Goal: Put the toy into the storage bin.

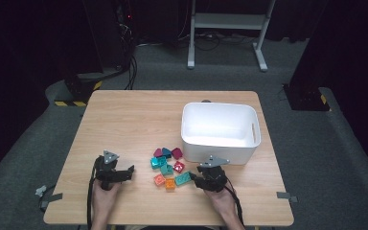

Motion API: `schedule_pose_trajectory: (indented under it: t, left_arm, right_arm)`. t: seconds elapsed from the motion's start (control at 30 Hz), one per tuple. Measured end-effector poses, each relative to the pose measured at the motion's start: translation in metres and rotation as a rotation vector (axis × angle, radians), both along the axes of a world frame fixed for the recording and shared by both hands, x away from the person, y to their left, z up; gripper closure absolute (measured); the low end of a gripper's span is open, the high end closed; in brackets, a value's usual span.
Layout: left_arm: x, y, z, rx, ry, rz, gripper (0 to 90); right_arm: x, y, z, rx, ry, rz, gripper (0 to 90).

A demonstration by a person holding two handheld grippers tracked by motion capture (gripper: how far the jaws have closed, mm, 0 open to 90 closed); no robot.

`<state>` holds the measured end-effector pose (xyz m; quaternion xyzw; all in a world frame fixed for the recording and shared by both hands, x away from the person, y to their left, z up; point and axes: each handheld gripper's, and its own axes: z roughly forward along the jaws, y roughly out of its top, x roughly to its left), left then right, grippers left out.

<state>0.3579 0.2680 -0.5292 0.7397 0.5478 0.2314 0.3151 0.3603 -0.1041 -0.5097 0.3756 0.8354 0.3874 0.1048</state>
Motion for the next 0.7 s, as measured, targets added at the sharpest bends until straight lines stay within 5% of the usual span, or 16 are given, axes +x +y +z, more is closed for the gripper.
schedule_pose_trajectory:
  t: [0.7]
  left_arm:
    - [0.0, 0.0, 0.0, 0.0, 0.0, 0.0, 8.1]
  right_arm:
    - [0.004, 0.0095, -0.0034, -0.051, 0.005, 0.023, 82.8]
